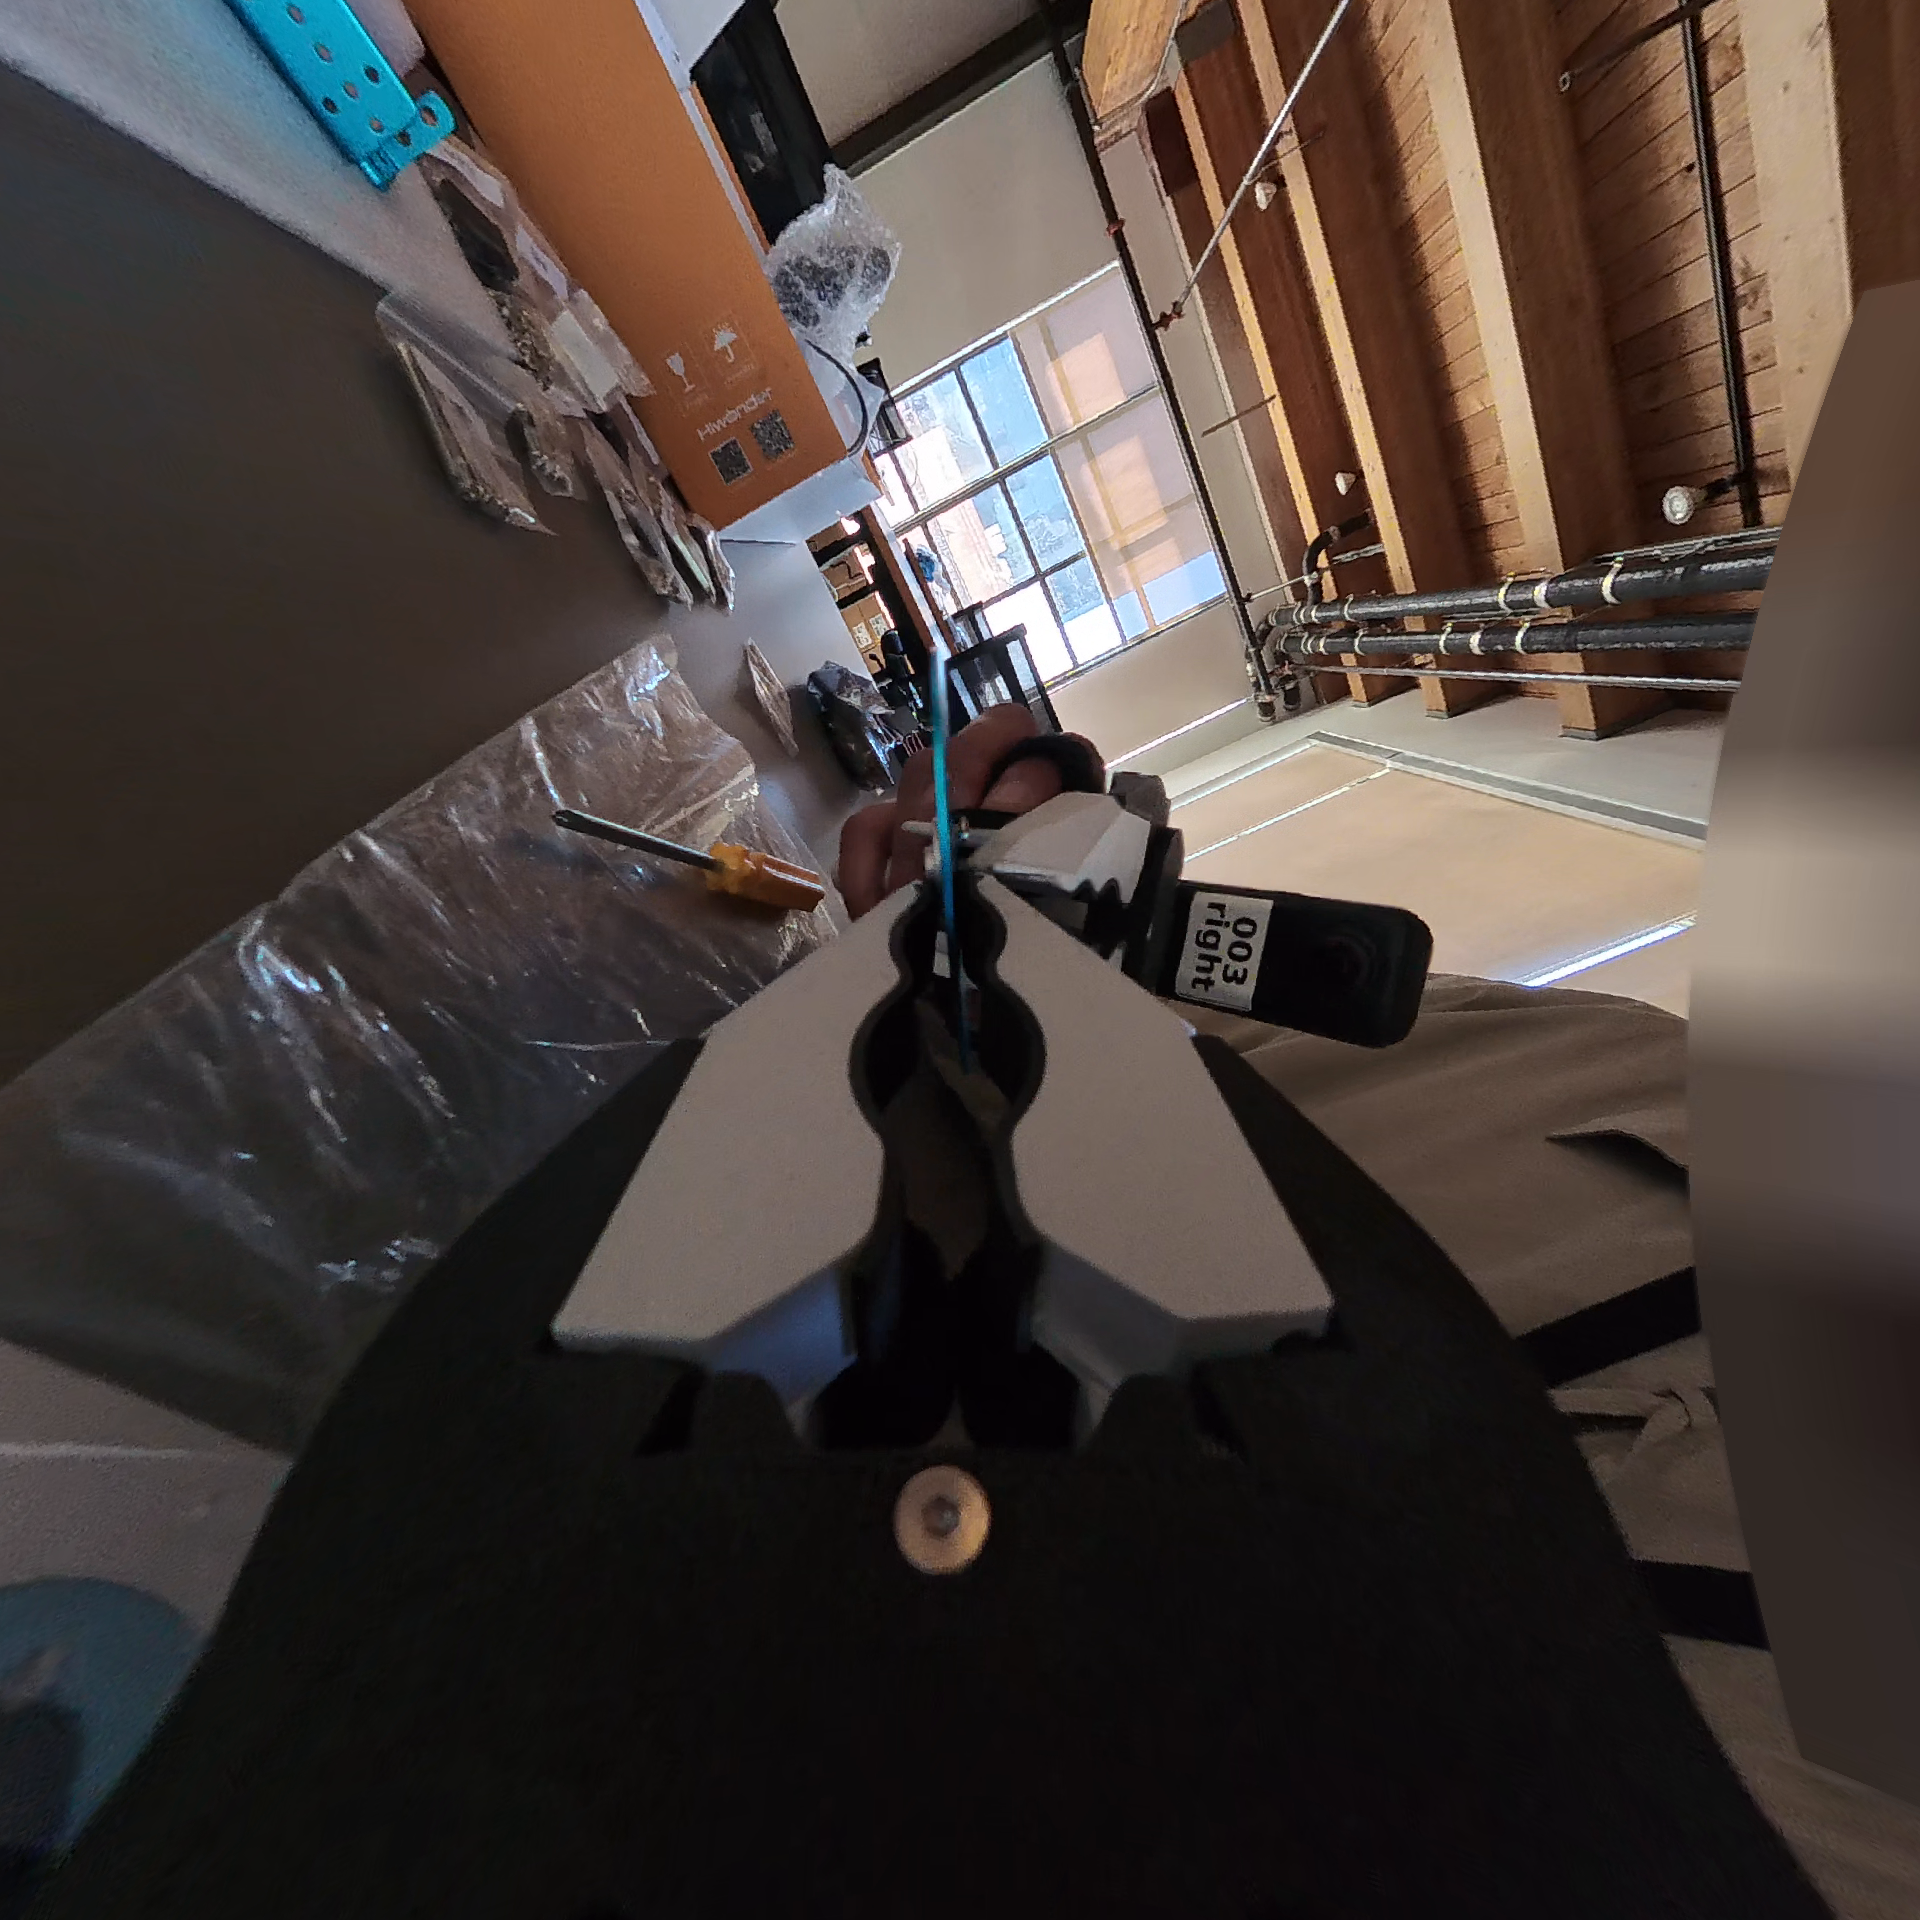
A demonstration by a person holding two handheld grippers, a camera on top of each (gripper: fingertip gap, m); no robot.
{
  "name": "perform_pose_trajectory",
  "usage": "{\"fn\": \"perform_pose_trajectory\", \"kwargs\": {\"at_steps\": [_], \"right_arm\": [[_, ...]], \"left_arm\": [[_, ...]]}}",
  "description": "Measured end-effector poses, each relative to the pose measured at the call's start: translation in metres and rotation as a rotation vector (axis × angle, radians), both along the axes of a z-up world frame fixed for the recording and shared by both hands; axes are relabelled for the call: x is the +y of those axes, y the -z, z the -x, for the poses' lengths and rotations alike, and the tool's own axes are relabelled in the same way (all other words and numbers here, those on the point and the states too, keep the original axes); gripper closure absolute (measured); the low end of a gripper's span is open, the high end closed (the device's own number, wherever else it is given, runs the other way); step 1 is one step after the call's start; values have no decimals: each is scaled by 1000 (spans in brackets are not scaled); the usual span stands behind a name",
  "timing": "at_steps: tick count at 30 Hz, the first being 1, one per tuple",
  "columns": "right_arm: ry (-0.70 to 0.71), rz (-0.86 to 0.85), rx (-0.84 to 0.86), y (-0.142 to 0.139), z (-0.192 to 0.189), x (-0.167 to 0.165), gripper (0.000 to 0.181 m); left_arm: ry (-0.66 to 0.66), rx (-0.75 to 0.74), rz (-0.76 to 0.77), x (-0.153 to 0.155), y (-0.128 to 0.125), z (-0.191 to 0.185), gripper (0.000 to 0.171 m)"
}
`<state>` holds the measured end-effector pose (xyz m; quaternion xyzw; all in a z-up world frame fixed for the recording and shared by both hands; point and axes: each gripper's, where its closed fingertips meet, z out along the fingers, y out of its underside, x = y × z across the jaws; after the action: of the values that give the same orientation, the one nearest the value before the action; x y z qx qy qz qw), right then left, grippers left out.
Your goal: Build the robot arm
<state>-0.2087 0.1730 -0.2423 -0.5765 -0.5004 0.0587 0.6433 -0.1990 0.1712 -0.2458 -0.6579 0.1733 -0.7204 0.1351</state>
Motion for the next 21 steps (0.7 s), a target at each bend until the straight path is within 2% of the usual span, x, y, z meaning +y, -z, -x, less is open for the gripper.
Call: {"fn": "perform_pose_trajectory", "kwargs": {"at_steps": [13, 17, 21], "right_arm": [[72, 27, -122, 16, -1, 5, 179], [94, 160, -75, 20, -2, 5, 179], [87, 319, -2, 23, -2, 5, 178]], "left_arm": [[-32, 80, -16, 5, 14, -1, 168], [-30, 91, 23, 6, 18, -1, 167], [-27, 59, 142, 8, 20, 0, 168]]}}
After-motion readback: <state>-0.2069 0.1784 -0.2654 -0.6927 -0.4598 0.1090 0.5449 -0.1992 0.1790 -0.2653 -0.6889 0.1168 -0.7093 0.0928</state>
